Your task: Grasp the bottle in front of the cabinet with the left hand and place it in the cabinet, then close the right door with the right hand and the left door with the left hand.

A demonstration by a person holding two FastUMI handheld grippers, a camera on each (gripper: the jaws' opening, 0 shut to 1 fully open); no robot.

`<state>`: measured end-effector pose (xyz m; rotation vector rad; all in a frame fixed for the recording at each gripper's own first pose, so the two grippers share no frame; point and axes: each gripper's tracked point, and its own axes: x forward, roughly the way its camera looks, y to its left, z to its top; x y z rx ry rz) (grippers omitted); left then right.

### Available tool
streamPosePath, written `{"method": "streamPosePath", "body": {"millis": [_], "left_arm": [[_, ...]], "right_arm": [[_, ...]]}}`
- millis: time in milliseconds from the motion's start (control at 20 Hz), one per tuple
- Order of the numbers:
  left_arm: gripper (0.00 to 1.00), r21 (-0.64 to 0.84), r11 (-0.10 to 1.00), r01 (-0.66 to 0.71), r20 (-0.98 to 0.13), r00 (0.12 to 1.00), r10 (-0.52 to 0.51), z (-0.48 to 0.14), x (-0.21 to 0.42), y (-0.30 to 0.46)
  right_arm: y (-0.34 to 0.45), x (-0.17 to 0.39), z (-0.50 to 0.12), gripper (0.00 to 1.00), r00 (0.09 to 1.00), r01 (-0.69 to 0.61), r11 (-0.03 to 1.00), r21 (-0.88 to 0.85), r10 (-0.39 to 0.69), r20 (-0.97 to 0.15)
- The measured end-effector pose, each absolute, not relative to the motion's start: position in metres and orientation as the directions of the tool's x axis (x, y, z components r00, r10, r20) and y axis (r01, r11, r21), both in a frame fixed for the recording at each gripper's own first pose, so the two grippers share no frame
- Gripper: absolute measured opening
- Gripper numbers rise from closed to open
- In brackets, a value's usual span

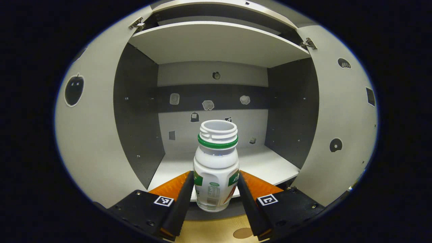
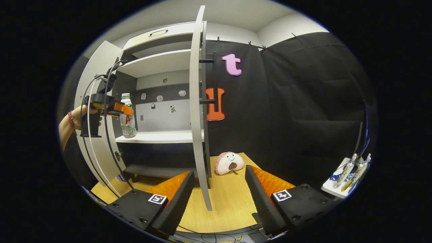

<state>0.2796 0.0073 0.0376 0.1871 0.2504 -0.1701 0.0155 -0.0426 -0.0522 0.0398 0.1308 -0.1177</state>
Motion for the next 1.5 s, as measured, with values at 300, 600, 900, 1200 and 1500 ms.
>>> {"method": "streamPosePath", "body": {"millis": [300,600,900,1200,1500], "left_arm": [[0.76,0.127,0.974,0.185,-0.287,0.947,-0.142,0.017,0.320,-0.001],[0.76,0.111,0.981,0.162,-0.304,0.945,-0.121,0.004,0.339,0.001],[0.86,0.140,0.980,0.141,-0.292,0.952,-0.095,0.007,0.346,0.001],[0.97,0.145,0.981,0.130,-0.262,0.961,-0.089,0.021,0.328,0.002],[0.96,0.125,0.984,0.127,-0.222,0.970,-0.098,0.043,0.284,0.003]], "right_arm": [[-0.055,0.023,-0.042,0.98,0.981,0.160,0.987,0.036,-0.155,-0.116],[-0.068,0.026,-0.043,0.98,0.974,0.198,0.980,0.022,-0.195,-0.114],[-0.070,0.033,-0.043,0.98,0.974,0.199,0.980,0.026,-0.194,-0.120],[-0.073,0.034,-0.040,0.98,0.975,0.192,0.981,0.024,-0.188,-0.115],[-0.086,0.030,-0.034,0.98,0.978,0.185,0.983,0.024,-0.181,-0.106]]}}
